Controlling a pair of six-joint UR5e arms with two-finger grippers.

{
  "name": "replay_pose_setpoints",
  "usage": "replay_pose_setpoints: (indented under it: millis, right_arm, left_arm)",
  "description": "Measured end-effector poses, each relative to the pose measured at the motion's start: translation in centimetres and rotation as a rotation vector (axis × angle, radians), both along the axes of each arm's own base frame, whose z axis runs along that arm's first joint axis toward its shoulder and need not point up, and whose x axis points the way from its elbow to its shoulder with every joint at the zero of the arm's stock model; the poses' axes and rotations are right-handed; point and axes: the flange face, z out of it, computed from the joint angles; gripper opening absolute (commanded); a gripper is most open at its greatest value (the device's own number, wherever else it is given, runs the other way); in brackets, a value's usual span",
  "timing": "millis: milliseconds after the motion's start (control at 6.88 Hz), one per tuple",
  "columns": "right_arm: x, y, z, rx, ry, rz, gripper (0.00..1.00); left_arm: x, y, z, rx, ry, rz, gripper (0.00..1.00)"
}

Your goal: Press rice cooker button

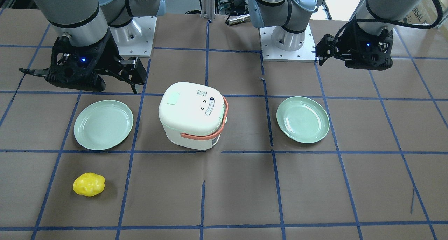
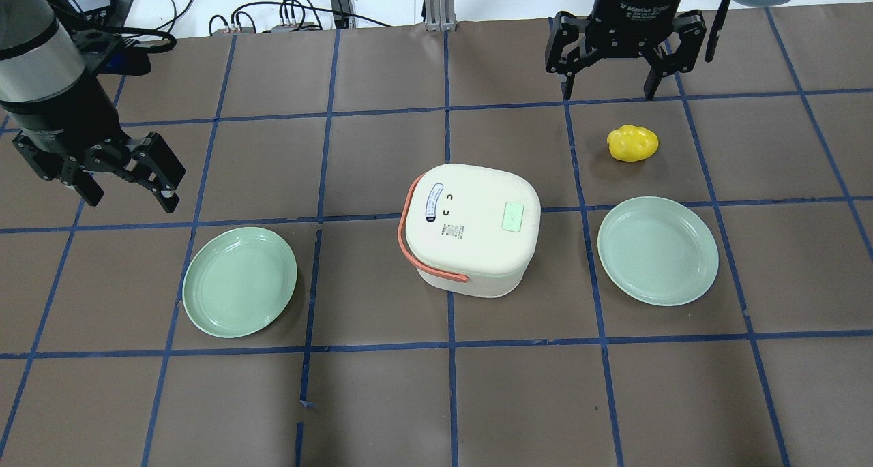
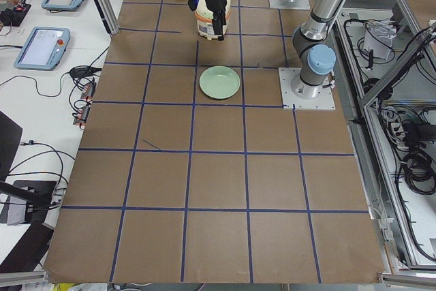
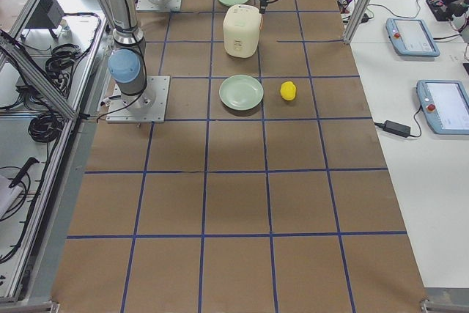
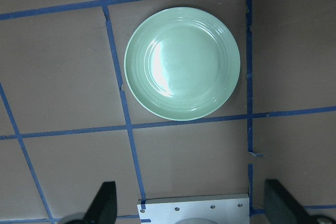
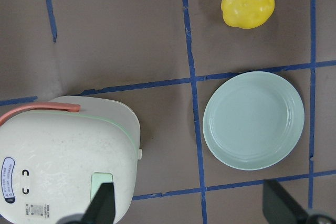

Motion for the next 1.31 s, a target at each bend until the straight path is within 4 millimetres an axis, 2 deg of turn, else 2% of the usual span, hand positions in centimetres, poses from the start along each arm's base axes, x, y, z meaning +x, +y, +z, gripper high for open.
replay_pose_setpoints:
  millis: [1018, 1309]
  right_arm:
    - [0.2, 0.2, -0.6, 0.011, 0.001, -0.01, 1.0]
    - [1.1, 0.2, -0.7, -0.003, 0.002, -0.001, 0.99]
  left_arm:
    - [0.0, 0.0, 0.0, 0.0, 0.0, 0.0, 1.0]
    - [0.0, 0.0, 0.0, 0.0, 0.0, 0.0, 1.0]
